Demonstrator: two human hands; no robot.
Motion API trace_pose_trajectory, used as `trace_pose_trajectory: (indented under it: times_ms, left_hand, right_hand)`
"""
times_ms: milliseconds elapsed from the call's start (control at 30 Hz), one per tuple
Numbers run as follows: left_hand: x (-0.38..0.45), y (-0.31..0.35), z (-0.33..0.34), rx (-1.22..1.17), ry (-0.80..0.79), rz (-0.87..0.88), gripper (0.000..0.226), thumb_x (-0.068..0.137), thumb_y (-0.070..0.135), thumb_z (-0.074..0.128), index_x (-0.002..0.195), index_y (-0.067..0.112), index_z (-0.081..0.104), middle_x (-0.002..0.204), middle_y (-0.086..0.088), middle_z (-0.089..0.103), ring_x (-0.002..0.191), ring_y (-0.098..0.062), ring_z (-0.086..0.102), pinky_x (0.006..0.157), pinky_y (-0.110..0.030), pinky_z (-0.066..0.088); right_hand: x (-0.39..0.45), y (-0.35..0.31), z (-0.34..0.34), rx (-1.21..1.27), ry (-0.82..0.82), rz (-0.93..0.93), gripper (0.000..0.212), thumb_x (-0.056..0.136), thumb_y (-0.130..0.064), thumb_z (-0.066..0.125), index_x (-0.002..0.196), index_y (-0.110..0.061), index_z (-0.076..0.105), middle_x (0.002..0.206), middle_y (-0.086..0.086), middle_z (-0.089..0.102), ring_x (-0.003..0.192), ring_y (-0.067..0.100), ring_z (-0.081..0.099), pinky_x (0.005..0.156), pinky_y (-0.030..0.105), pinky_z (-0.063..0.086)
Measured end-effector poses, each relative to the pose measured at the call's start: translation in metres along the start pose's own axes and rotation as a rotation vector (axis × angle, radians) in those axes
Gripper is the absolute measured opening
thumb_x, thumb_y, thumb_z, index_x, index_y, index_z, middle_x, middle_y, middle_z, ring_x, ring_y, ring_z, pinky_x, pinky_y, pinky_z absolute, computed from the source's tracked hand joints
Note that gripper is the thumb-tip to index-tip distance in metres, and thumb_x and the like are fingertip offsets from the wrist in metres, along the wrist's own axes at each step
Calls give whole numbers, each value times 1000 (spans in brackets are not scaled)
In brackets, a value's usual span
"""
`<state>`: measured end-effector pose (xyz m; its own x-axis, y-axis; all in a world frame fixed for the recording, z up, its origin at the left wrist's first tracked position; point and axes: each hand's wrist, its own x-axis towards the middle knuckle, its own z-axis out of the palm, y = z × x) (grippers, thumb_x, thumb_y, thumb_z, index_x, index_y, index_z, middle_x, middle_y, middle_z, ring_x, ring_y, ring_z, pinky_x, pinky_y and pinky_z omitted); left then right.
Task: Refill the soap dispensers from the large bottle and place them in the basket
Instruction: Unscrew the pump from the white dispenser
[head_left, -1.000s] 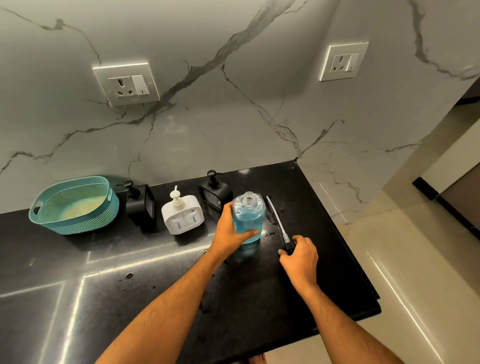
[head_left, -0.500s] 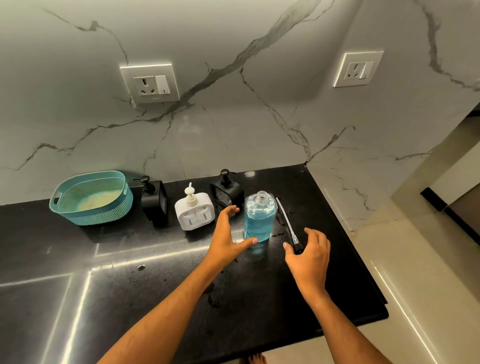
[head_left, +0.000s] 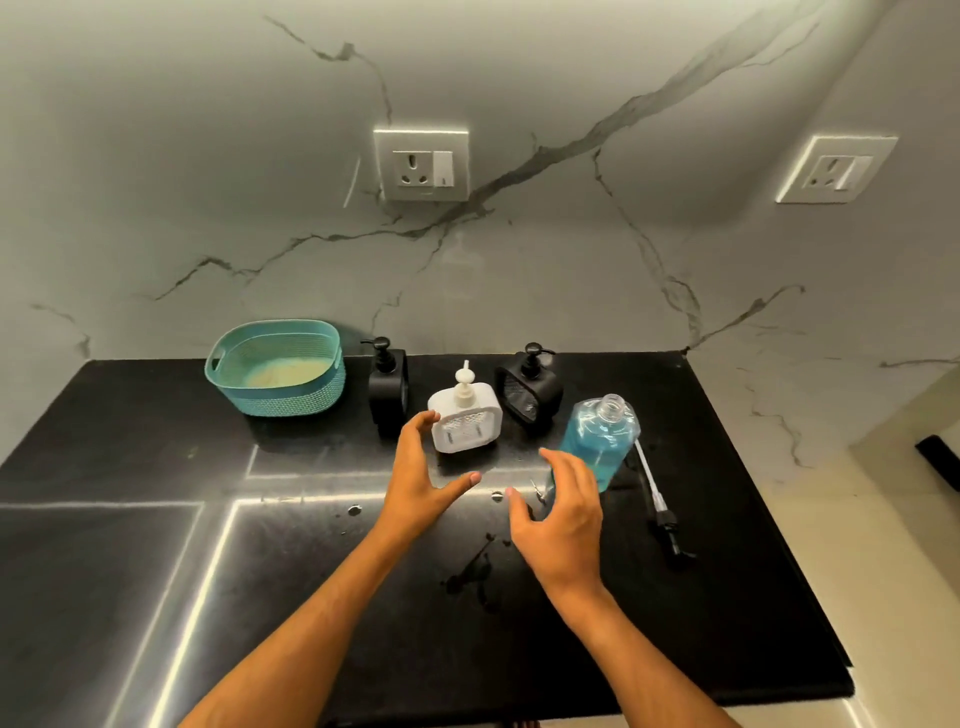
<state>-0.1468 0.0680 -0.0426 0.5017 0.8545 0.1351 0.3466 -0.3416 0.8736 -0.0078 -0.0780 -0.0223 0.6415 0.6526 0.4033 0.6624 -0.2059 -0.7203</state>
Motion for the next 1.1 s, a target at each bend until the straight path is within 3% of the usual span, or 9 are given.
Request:
trace_pose_trajectory:
  times_ms: [267, 367, 500, 567, 667, 767, 933, 1100]
  left_hand:
    - [19, -30, -15, 21, 6, -90, 103, 76, 30, 94, 156, 14, 32, 159, -3, 39, 140, -9, 38, 119, -32, 36]
    - [31, -40, -12, 15, -30, -124, 106, 77, 30, 94, 159, 12, 29, 163, -5, 36, 147, -16, 37, 119, -29, 33]
    - [52, -47, -5, 21, -79, -144, 111, 79, 29, 92, 163, 10, 22, 167, -7, 30, 154, -21, 31, 120, -27, 27]
    - [63, -48, -2, 32, -93, -142, 110, 80, 28, 92, 163, 8, 22, 167, -8, 32, 153, -21, 32, 119, -26, 27]
    - [74, -49, 0, 32, -111, -123, 96, 83, 25, 89, 158, 11, 32, 157, -5, 44, 140, -13, 42, 115, -29, 37]
    - [77, -48, 2, 7, -103, -94, 69, 87, 17, 85, 144, 19, 47, 140, 1, 56, 128, -12, 53, 111, -40, 51]
    - [73, -46, 2, 19, -64, -74, 52, 87, 20, 85, 129, 20, 53, 127, 3, 58, 111, -5, 57, 97, -25, 51]
    - [46, -36, -12, 0, -67, -72, 48, 83, 31, 89, 116, 24, 55, 115, 8, 60, 104, -2, 58, 80, -14, 47]
  right_hand:
    - [32, -10, 68, 54, -130, 83, 61, 75, -24, 83, 130, -13, 58, 127, 0, 58, 119, 17, 56, 102, 39, 52]
    - [49, -6, 84, 96, -158, 140, 69, 74, -19, 83, 136, -13, 54, 132, 2, 55, 123, 18, 54, 105, 40, 51]
    - [67, -2, 95, 101, -240, 204, 82, 78, -15, 83, 150, -11, 43, 146, 8, 47, 137, 21, 46, 114, 31, 40]
    - [71, 1, 99, 96, -260, 223, 84, 80, -16, 82, 152, -12, 40, 149, 7, 45, 139, 20, 43, 116, 34, 40]
    - [74, 6, 103, 80, -251, 218, 79, 80, -15, 81, 150, -13, 42, 145, 5, 47, 135, 18, 45, 113, 33, 43]
    - [74, 7, 102, 84, -214, 223, 68, 81, -12, 80, 141, -14, 50, 134, 1, 50, 123, 13, 51, 103, 27, 50]
    - [65, 3, 96, 110, -206, 208, 52, 83, -13, 79, 130, -18, 58, 123, -6, 52, 110, 9, 58, 82, 5, 47]
    - [44, -5, 82, 179, -183, 138, 52, 82, -23, 84, 127, -19, 60, 123, -8, 53, 112, 4, 58, 88, 8, 50]
